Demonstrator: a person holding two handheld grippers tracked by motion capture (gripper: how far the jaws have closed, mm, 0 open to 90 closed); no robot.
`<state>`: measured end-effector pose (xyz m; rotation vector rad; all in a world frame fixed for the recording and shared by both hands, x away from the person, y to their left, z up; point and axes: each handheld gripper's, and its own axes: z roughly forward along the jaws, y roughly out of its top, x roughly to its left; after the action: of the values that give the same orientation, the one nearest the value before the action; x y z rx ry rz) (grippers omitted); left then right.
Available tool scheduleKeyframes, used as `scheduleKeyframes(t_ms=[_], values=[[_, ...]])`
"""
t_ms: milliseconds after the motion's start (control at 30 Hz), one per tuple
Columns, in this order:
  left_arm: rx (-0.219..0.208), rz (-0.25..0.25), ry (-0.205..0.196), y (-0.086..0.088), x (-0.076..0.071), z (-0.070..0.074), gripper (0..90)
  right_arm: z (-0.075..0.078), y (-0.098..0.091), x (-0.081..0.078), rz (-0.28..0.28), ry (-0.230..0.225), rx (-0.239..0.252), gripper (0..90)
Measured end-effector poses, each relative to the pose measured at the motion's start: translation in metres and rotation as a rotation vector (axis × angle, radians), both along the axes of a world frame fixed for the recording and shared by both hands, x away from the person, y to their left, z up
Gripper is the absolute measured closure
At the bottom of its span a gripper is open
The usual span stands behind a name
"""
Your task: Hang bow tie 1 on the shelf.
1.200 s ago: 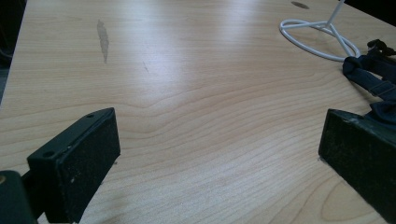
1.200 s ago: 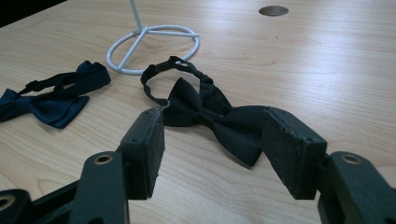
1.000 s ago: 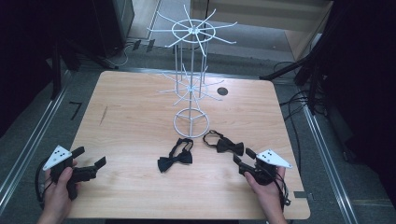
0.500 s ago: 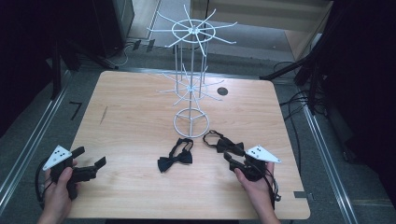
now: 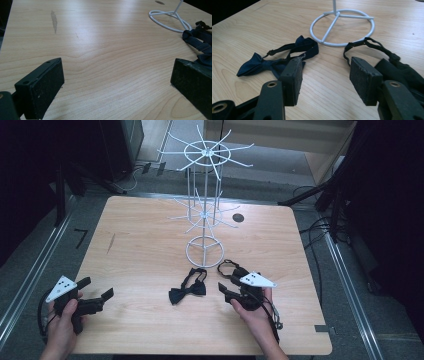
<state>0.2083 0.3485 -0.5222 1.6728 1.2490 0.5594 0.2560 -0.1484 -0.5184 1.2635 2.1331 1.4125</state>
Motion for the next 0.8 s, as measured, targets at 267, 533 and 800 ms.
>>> scheduleKeyframes(t_ms=[267,533,800], values=[[0.002,-0.004,0.001,0.000,0.000,0.000,0.0,0.003,0.016,0.005,-0.003,-0.017,0.007,45.1],[0.003,-0.006,0.003,0.000,0.000,0.000,0.0,0.000,0.033,0.009,0.010,-0.010,-0.009,44.9],[0.003,-0.005,0.005,0.000,0.000,0.000,0.0,-0.004,0.045,0.017,-0.007,0.009,-0.001,43.7]])
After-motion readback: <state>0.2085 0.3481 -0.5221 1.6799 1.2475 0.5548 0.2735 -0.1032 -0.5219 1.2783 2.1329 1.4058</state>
